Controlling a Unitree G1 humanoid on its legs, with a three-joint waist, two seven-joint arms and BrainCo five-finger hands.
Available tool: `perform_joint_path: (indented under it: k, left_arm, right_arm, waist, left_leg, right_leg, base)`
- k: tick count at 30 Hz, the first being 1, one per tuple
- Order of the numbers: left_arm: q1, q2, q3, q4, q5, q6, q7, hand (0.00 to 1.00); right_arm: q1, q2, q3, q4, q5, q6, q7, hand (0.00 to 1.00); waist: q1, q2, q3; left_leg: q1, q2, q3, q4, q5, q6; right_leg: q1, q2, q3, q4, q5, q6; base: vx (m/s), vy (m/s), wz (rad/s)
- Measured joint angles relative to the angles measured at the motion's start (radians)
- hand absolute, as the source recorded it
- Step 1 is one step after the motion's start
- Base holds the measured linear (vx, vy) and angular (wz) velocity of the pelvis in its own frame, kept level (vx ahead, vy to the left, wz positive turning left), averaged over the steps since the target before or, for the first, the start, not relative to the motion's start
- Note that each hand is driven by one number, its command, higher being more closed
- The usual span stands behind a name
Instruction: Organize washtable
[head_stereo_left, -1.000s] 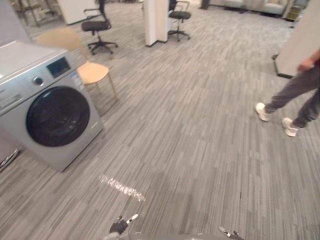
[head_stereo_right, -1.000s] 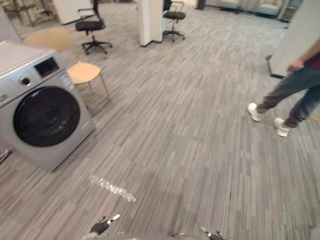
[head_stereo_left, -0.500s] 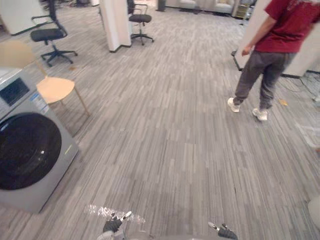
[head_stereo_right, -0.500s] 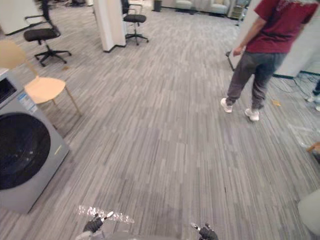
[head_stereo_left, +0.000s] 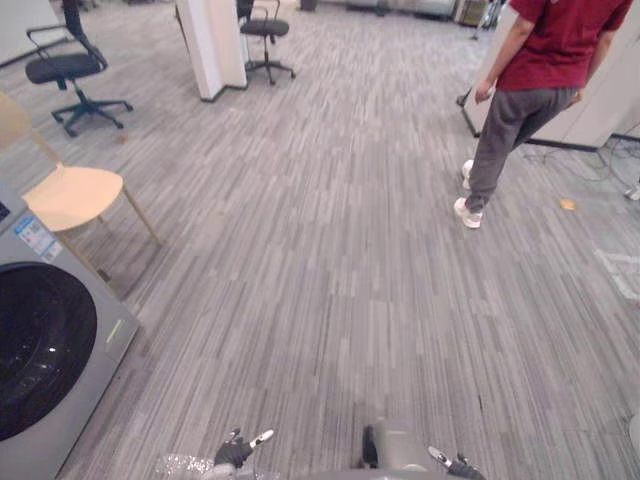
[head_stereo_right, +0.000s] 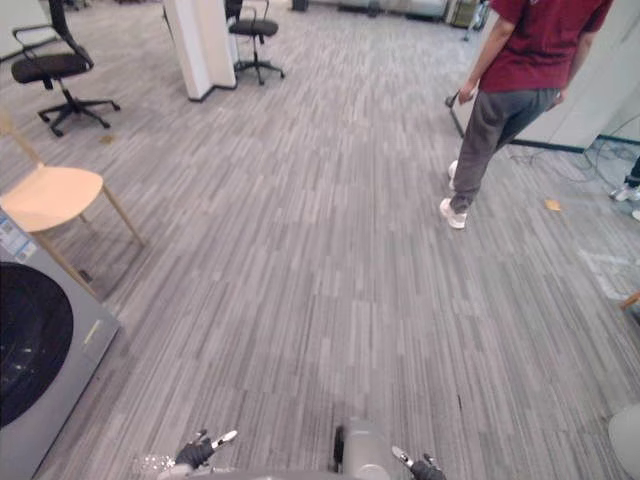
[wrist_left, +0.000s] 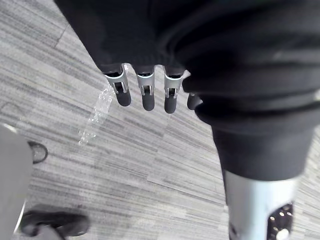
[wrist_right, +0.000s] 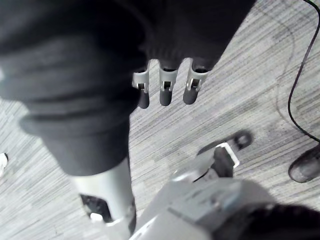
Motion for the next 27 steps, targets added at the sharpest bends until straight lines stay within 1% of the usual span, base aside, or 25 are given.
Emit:
perform_joint_path:
  k: [1, 2, 3, 5, 6, 7, 8, 9, 10, 11, 12, 13, 14, 15, 16, 17, 18, 19, 20, 21, 22, 23, 25, 26, 27]
  left_arm:
    - [0.0, 0.002, 0.0, -0.001, 0.004, 0.0, -0.005, 0.0]
    - [-0.001, -0.006, 0.003, -0.005, 0.016, 0.0, -0.007, 0.0]
    - [-0.004, -0.014, 0.006, -0.006, 0.02, -0.001, -0.007, 0.0]
    - [-0.018, -0.043, 0.034, -0.007, 0.039, -0.003, -0.011, 0.0]
    - [-0.021, -0.047, 0.037, -0.008, 0.039, -0.003, -0.01, 0.0]
    - [-0.028, -0.063, 0.042, -0.009, 0.038, -0.003, -0.01, 0.0]
    - [-0.032, -0.068, 0.042, -0.021, 0.038, -0.004, -0.01, 0.0]
    - [-0.033, -0.081, 0.046, -0.042, 0.034, -0.005, -0.011, 0.0]
    - [-0.033, -0.096, 0.065, -0.057, 0.031, -0.005, -0.013, 0.0]
    - [-0.032, -0.114, 0.1, -0.079, 0.028, -0.006, -0.012, 0.0]
    - [-0.032, -0.117, 0.112, -0.087, 0.027, -0.005, -0.013, 0.0]
    - [-0.031, -0.107, 0.123, -0.104, 0.024, -0.006, -0.011, 0.0]
    - [-0.03, -0.097, 0.124, -0.109, 0.019, -0.006, -0.01, 0.0]
    - [-0.024, -0.076, 0.121, -0.12, 0.011, -0.007, -0.009, 0.0]
    - [-0.015, -0.057, 0.121, -0.129, 0.005, -0.013, -0.008, 0.0]
    - [-0.007, -0.049, 0.12, -0.135, -0.001, -0.018, -0.008, 0.0]
    - [0.012, -0.041, 0.117, -0.132, -0.01, -0.027, -0.006, 0.0]
    - [0.033, -0.037, 0.121, -0.136, -0.03, -0.034, -0.004, 0.0]
    - [0.033, -0.031, 0.119, -0.134, -0.03, -0.038, -0.004, 0.0]
    - [0.041, -0.032, 0.119, -0.134, -0.03, -0.041, -0.003, 0.0]
    - [0.046, -0.032, 0.119, -0.134, -0.029, -0.043, -0.003, 0.0]
    - [0.047, -0.029, 0.121, -0.13, -0.031, -0.046, -0.002, 0.0]
    - [0.045, -0.007, 0.123, -0.115, -0.03, -0.045, -0.002, 0.0]
    - [0.044, 0.0, 0.142, -0.102, -0.03, -0.043, 0.005, 0.0]
    - [0.039, 0.009, 0.143, -0.091, -0.031, -0.043, 0.008, 0.0]
  right_arm:
    - [0.002, 0.003, -0.006, 0.0, 0.001, 0.0, 0.0, 0.0]
    - [0.006, 0.0, -0.005, -0.006, 0.002, 0.0, 0.0, 0.0]
    - [0.003, -0.002, -0.005, -0.006, 0.001, -0.001, 0.0, 0.0]
    - [-0.012, -0.012, 0.009, -0.011, 0.0, -0.005, 0.0, 0.0]
    - [-0.012, -0.013, 0.009, -0.012, 0.0, -0.005, 0.0, 0.0]
    - [-0.01, -0.018, 0.009, -0.017, 0.0, -0.005, 0.0, 0.0]
    - [-0.006, -0.017, 0.009, -0.018, 0.0, -0.004, -0.001, 0.0]
    - [0.003, -0.012, 0.008, -0.029, 0.001, -0.004, -0.001, 0.0]
    - [0.009, -0.009, 0.009, -0.041, 0.001, -0.004, -0.001, 0.0]
    - [0.012, -0.01, 0.01, -0.056, 0.001, -0.004, -0.001, 0.0]
    - [0.011, -0.01, 0.009, -0.064, 0.001, -0.005, -0.002, 0.0]
    - [-0.001, -0.006, 0.009, -0.07, 0.001, -0.005, -0.002, 0.0]
    - [-0.008, -0.002, 0.013, -0.07, 0.002, -0.005, -0.003, 0.0]
    - [-0.019, 0.005, 0.024, -0.07, 0.002, -0.004, -0.003, 0.0]
    - [-0.025, 0.008, 0.041, -0.069, 0.003, -0.005, -0.005, 0.0]
    - [-0.032, 0.007, 0.052, -0.069, 0.003, -0.006, -0.007, 0.0]
    - [-0.054, 0.005, 0.049, -0.053, 0.003, -0.008, -0.007, 0.0]
    - [-0.08, 0.007, 0.05, -0.038, 0.005, -0.008, -0.008, 0.0]
    - [-0.085, 0.009, 0.051, -0.039, 0.007, -0.009, -0.01, 0.0]
    - [-0.086, 0.011, 0.053, -0.04, 0.009, -0.009, -0.021, 0.0]
    - [-0.085, 0.008, 0.056, -0.04, 0.009, -0.01, -0.021, 0.0]
    - [-0.085, 0.005, 0.06, -0.033, 0.008, -0.009, -0.025, 0.0]
    - [-0.083, 0.007, 0.054, -0.011, 0.002, -0.009, -0.023, 0.0]
    - [-0.077, 0.01, 0.052, -0.001, -0.006, -0.008, -0.021, 0.0]
    - [-0.076, 0.013, 0.046, 0.007, -0.014, -0.007, -0.02, 0.0]
  waist:
    - [-0.001, -0.006, 0.002]
    - [0.0, -0.008, 0.004]
    - [0.003, 0.0, 0.007]
    - [0.0, 0.028, 0.012]
    - [-0.001, 0.032, 0.01]
    - [-0.005, 0.046, 0.01]
    - [-0.006, 0.049, 0.008]
    - [-0.009, 0.048, 0.006]
    - [-0.011, 0.048, 0.006]
    - [-0.006, 0.054, 0.004]
    - [0.0, 0.059, 0.002]
    - [0.007, 0.056, 0.006]
    - [0.011, 0.052, 0.01]
    - [0.022, 0.034, 0.017]
    - [0.041, 0.02, 0.019]
    - [0.052, 0.02, 0.019]
    - [0.063, 0.021, 0.021]
    - [0.071, 0.024, 0.021]
    - [0.077, 0.026, 0.022]
    - [0.084, 0.03, 0.02]
    - [0.084, 0.038, 0.016]
    - [0.087, 0.032, 0.01]
    - [0.088, 0.007, -0.02]
    - [0.086, -0.022, -0.032]
    - [0.086, -0.039, -0.034]
  left_leg:
    - [0.016, 0.004, -0.007, -0.013, -0.005, -0.003]
    - [0.046, 0.025, -0.017, -0.015, -0.02, -0.025]
    - [0.052, 0.038, -0.017, -0.008, -0.02, -0.026]
    - [0.044, 0.074, -0.013, 0.057, 0.014, -0.082]
    - [0.043, 0.079, -0.014, 0.067, 0.018, -0.09]
    - [0.036, 0.107, -0.021, 0.126, 0.033, -0.115]
    - [0.02, 0.124, -0.03, 0.2, 0.045, -0.133]
    - [-0.039, 0.15, -0.054, 0.371, 0.073, -0.175]
    - [-0.109, 0.165, -0.088, 0.536, 0.126, -0.219]
    - [-0.223, 0.18, -0.135, 0.769, 0.264, -0.273]
    - [-0.286, 0.186, -0.147, 0.885, 0.29, -0.292]
    - [-0.385, 0.191, -0.155, 1.066, 0.288, -0.291]
    - [-0.425, 0.189, -0.151, 1.127, 0.284, -0.288]
    - [-0.492, 0.19, -0.115, 1.193, 0.257, -0.248]
    - [-0.556, 0.192, -0.063, 1.176, 0.217, -0.187]
    - [-0.585, 0.192, -0.039, 1.145, 0.199, -0.161]
    - [-0.634, 0.189, 0.002, 1.017, 0.163, -0.145]
    - [-0.67, 0.184, 0.037, 0.806, 0.153, -0.136]
    - [-0.68, 0.176, 0.045, 0.682, 0.155, -0.137]
    - [-0.677, 0.152, 0.037, 0.338, 0.187, -0.166]
    - [-0.676, 0.153, 0.025, 0.226, 0.199, -0.186]
    - [-0.71, 0.138, 0.013, 0.238, 0.319, -0.187]
    - [-0.727, 0.083, 0.009, 0.274, 0.354, -0.136]
    - [-0.7, 0.033, 0.023, 0.274, 0.363, -0.072]
    - [-0.675, 0.008, 0.033, 0.267, 0.348, -0.053]
  right_leg:
    - [-0.003, -0.005, 0.011, -0.117, 0.053, -0.001]
    - [0.009, 0.004, 0.003, -0.167, 0.201, 0.0]
    - [0.01, 0.018, 0.001, -0.157, 0.199, -0.011]
    - [0.015, 0.051, -0.007, -0.094, 0.119, -0.036]
    - [0.019, 0.054, -0.01, -0.087, 0.112, -0.044]
    - [0.051, 0.074, -0.026, -0.081, 0.079, -0.06]
    - [0.083, 0.089, -0.038, -0.085, 0.055, -0.07]
    - [0.132, 0.102, -0.057, -0.101, 0.027, -0.081]
    - [0.167, 0.115, -0.066, -0.117, 0.01, -0.088]
    - [0.214, 0.136, -0.064, -0.15, -0.004, -0.102]
    - [0.238, 0.151, -0.059, -0.169, -0.007, -0.108]
    - [0.296, 0.169, -0.044, -0.204, -0.012, -0.117]
    - [0.333, 0.174, -0.033, -0.229, -0.013, -0.12]
    - [0.415, 0.176, -0.003, -0.283, -0.013, -0.12]
    - [0.486, 0.17, 0.033, -0.333, -0.012, -0.12]
    - [0.515, 0.164, 0.052, -0.355, -0.012, -0.12]
    - [0.562, 0.152, 0.091, -0.395, -0.011, -0.117]
    - [0.597, 0.133, 0.125, -0.426, -0.019, -0.105]
    - [0.612, 0.124, 0.14, -0.437, -0.03, -0.1]
    - [0.648, 0.1, 0.164, -0.464, -0.057, -0.079]
    - [0.66, 0.098, 0.173, -0.475, -0.069, -0.073]
    - [0.681, 0.075, 0.185, -0.481, -0.112, -0.077]
    - [0.674, 0.024, 0.199, -0.437, -0.13, -0.093]
    - [0.623, -0.019, 0.222, -0.289, -0.12, -0.078]
    - [0.595, -0.034, 0.231, -0.19, -0.109, -0.055]
  base:
    - [0.4, -0.293, 0.14]
    - [0.45, -0.305, 0.05]
    - [0.59, -0.374, -0.14]
    - [0.52, -0.304, -0.22]
    - [0.5, -0.282, -0.04]
    - [0.5, -0.257, 0.09]
    - [0.59, -0.282, 0.22]
    - [0.47, -0.225, 0.3]
    - [0.43, -0.209, 0.23]
    - [0.32, -0.153, 0.03]
    - [0.4, -0.15, -0.24]
    - [0.33, -0.085, -0.3]
    - [0.44, -0.082, -0.41]
    - [0.51, -0.05, -0.53]
    - [0.5, -0.025, -0.63]
    - [0.45, 0.037, -0.83]
    - [0.36, 0.107, -0.92]
    - [0.35, 0.141, -0.88]
    - [0.49, 0.249, -0.74]
    - [0.44, 0.245, -0.44]
    - [0.59, 0.329, -0.43]
    - [0.44, 0.249, -0.23]
    - [0.66, 0.311, -0.22]
    - [0.72, 0.312, -0.14]
    - [0.69, 0.309, 0.08]
